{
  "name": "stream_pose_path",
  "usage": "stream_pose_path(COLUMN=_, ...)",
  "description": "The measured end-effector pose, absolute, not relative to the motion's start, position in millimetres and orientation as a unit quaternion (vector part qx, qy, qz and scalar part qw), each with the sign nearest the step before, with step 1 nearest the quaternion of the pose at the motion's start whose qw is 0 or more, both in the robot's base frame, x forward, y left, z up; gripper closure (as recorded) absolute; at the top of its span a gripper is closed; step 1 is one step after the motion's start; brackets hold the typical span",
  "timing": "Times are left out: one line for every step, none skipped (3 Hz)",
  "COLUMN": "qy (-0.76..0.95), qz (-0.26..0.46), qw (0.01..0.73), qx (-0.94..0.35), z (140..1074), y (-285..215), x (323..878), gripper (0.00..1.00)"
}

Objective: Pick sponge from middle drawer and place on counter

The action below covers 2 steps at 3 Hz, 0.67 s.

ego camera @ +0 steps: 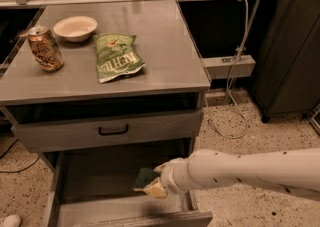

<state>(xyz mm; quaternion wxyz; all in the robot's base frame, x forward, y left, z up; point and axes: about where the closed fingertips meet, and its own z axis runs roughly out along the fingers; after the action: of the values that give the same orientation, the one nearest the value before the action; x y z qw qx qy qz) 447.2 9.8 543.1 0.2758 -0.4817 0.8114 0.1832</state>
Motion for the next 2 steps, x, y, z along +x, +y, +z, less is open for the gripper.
stream_pose_path(qy=0.828, qz=0.169, qw=0.279, qx=-0.457, z=575.5, y=-17.7, x=457.9, gripper=1.0)
stream_pose_path(qy=0.843, qz=0.146, qw=0.285, qx=-0.433, z=613.3, y=-51.4, x=459.3, gripper=1.0)
